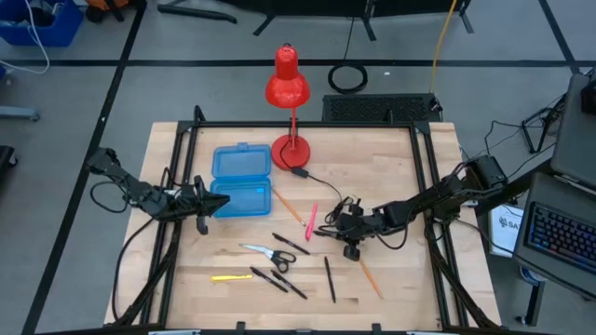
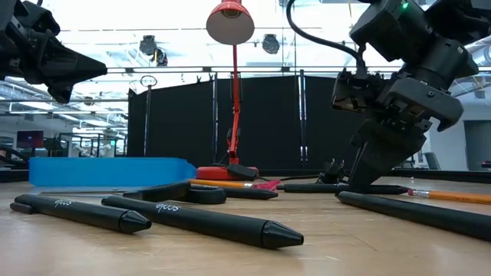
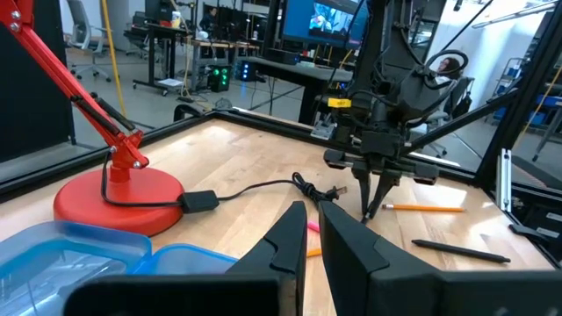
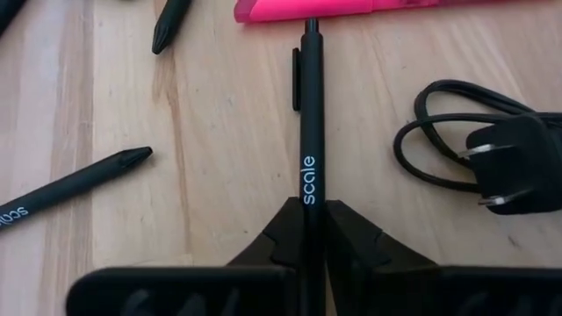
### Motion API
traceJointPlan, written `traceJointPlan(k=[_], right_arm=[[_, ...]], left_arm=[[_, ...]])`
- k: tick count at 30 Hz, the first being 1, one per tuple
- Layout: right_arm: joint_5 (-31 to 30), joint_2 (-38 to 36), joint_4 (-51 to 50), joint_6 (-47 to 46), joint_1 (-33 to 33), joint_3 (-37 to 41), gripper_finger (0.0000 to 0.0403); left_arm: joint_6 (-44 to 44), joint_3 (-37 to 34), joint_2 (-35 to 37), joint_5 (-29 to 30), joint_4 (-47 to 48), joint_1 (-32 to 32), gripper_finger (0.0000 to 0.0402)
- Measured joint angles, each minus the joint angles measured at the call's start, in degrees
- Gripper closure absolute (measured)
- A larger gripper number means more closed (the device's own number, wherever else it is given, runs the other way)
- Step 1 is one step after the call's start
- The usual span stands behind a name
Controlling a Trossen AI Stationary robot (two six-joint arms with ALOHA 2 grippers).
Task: Pick & place school supplies into a supply box
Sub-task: Put the black pen into the blue supply box
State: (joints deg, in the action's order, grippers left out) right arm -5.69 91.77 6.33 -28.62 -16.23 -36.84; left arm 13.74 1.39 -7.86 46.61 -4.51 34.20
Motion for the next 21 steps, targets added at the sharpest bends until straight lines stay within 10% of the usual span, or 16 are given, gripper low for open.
traceJointPlan(k=[21], right_arm=[[-0.3,-2.4,7.1,2.4,0.0,0.0,0.0388]], left_arm=[[0.0,0.0,0.0,0.0,0.5,0.0,0.0364]])
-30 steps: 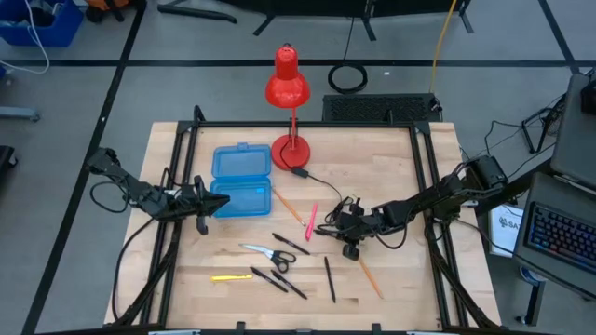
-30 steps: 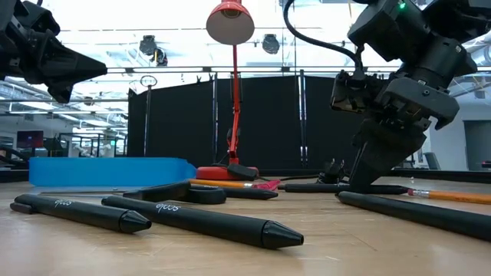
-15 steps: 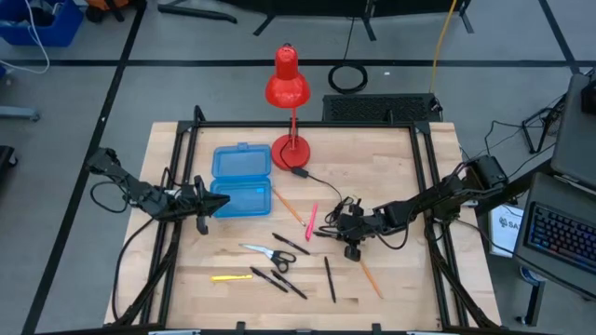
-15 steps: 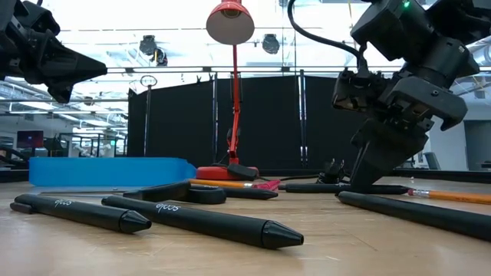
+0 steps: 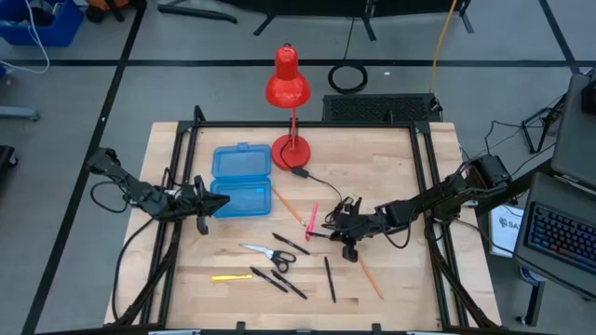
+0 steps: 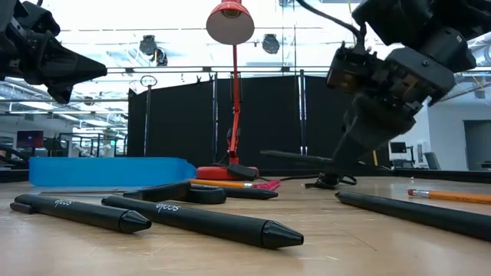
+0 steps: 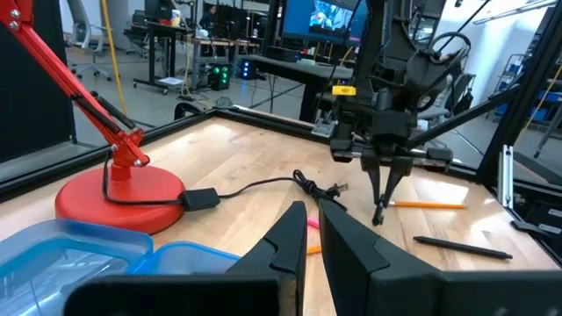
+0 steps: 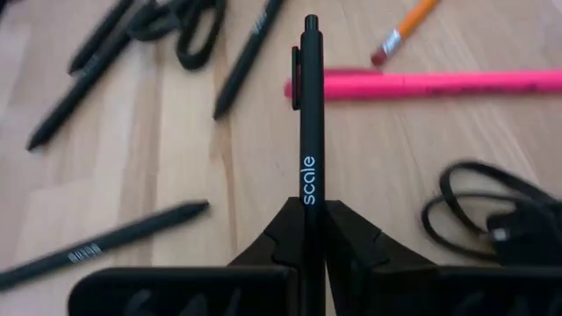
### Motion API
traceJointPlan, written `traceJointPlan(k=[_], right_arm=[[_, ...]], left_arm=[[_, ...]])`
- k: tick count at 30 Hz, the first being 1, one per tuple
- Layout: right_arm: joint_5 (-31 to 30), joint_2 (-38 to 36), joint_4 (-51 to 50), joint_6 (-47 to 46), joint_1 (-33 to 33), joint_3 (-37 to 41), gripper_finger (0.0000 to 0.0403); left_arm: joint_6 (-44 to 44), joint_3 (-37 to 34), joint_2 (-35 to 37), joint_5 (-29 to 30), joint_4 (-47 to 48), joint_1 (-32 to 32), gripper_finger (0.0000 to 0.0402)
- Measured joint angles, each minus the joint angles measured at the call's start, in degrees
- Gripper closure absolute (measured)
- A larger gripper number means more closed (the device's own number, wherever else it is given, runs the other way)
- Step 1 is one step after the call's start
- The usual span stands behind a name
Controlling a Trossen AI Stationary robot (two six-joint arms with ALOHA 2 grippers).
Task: Pick & place school supplies into a supply box
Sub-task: Put the black pen into the blue supply box
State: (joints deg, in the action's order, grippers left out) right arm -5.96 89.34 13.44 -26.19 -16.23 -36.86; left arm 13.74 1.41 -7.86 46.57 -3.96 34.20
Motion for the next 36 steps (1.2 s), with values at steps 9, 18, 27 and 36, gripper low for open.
traceJointPlan(k=[9,18,27,36], right_arm=[[-0.2,0.0,6.4,3.5,1.3,0.0,0.0388],[0.0,0.0,9.4,7.7,2.8,-1.9,0.0388],[0.0,0.0,6.8,15.5,5.5,-8.3,0.0388],[0.1,0.6,6.5,21.0,9.2,-12.5,0.0388]], left_arm=[[0.0,0.0,0.0,0.0,0.0,0.0,0.0364],[0.0,0.0,0.0,0.0,-0.1,0.0,0.0364],[0.0,0.0,0.0,0.0,-0.1,0.0,0.0364],[-0.6,0.0,0.0,-0.2,-2.5,0.0,0.0364]])
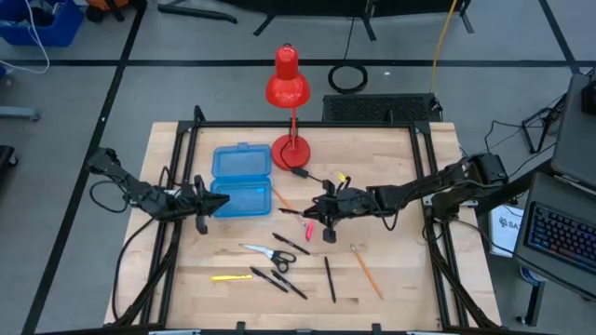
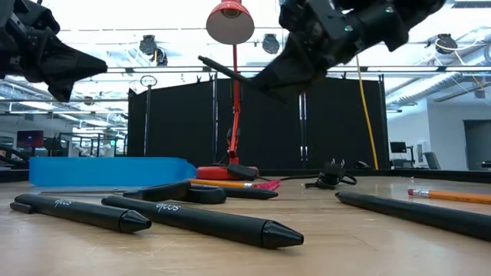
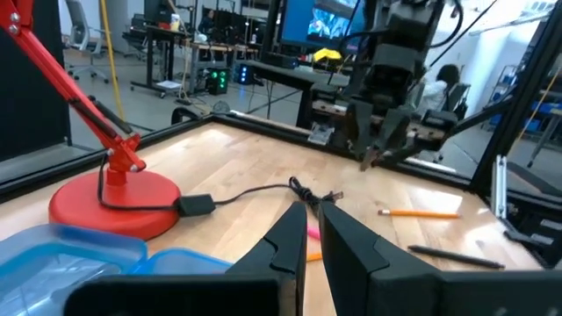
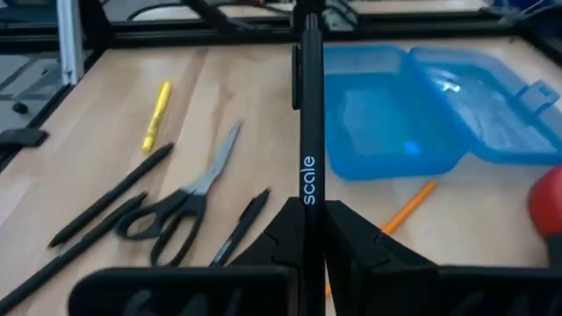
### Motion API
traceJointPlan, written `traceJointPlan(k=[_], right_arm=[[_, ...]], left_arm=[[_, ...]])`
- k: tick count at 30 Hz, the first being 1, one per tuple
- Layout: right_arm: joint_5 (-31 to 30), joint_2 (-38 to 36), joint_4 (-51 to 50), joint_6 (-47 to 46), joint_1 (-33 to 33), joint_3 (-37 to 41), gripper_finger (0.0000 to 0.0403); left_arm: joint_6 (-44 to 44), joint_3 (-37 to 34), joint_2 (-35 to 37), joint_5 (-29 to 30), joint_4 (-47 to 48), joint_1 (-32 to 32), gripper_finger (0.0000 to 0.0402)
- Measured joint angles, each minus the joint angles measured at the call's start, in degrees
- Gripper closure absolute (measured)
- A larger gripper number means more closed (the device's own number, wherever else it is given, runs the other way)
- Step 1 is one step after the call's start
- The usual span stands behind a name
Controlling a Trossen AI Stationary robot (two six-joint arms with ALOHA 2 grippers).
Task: Pick & place school supplies into a supply box
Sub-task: Put the black pen into the blue supply box
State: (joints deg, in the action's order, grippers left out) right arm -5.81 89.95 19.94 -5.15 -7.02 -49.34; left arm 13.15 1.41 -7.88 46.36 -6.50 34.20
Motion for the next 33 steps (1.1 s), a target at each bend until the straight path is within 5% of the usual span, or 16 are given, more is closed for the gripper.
traceJointPlan(k=[15,33], right_arm=[[4.6,15.8,-2.8,9.1,4.0,-18.3,0.0388],[12.3,29.5,-3.9,13.9,10.3,-34.5,0.0387]], left_arm=[[-4.8,0.0,0.0,-1.3,-5.3,0.0,0.0364],[-10.5,0.0,0.0,-11.9,-11.2,0.0,0.0364]])
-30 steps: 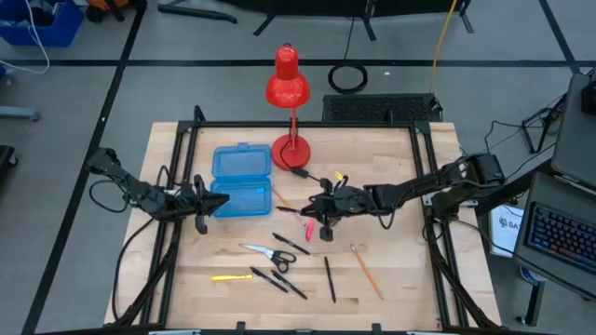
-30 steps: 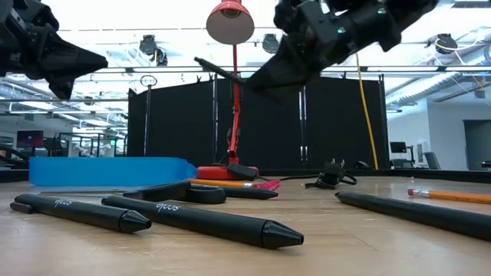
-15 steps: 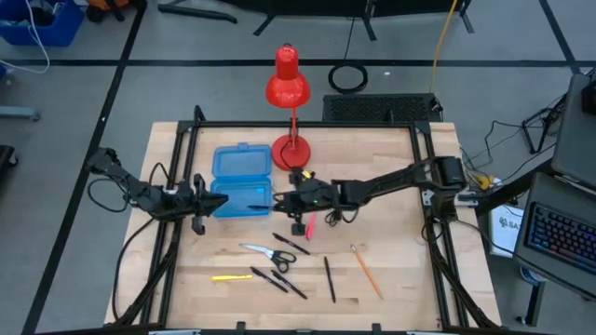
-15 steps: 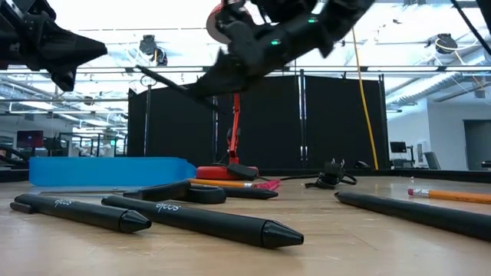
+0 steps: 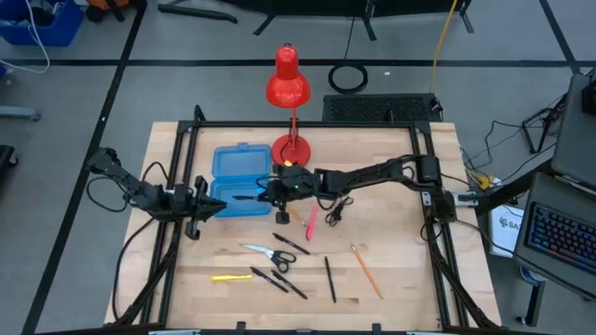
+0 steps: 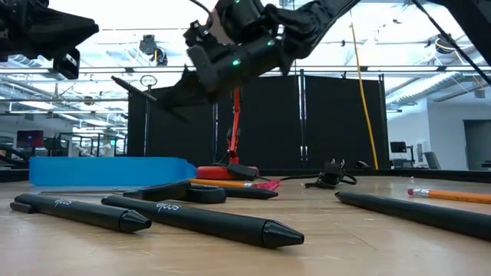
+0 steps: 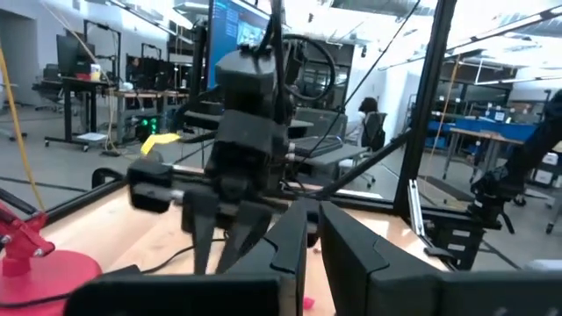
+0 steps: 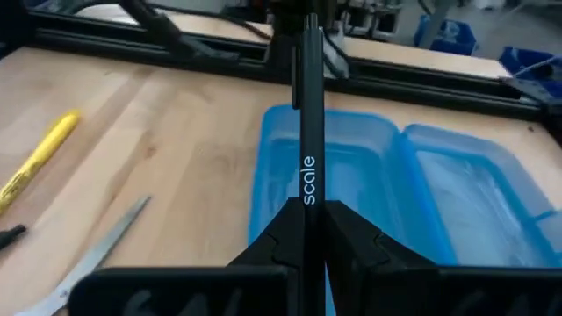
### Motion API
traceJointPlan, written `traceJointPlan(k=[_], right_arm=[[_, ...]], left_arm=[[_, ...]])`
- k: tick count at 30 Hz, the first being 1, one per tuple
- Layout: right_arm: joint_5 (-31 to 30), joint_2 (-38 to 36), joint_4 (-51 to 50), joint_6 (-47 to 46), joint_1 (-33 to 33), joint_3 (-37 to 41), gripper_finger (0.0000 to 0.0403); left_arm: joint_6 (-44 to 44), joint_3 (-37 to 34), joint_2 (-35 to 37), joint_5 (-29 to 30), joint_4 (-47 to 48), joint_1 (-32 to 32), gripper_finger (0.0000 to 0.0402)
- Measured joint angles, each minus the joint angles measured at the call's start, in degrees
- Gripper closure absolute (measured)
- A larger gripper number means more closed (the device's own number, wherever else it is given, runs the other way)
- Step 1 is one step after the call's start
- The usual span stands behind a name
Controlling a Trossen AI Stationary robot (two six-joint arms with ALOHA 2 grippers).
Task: Pick & place school supplies into a supply box
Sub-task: Put the black pen into the blue supply box
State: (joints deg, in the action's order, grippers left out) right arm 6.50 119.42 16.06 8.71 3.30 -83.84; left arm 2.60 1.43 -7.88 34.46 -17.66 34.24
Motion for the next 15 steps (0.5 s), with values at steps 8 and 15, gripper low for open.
traceJointPlan(k=[8,15], right_arm=[[1.3,6.1,-0.1,2.9,0.8,-4.8,0.0387],[1.3,8.0,-1.0,3.3,2.0,-5.5,0.0387]], left_arm=[[-1.4,0.0,0.0,-0.1,-0.5,0.0,0.0364],[-1.4,0.0,0.0,-0.2,-0.2,0.0,0.0364]])
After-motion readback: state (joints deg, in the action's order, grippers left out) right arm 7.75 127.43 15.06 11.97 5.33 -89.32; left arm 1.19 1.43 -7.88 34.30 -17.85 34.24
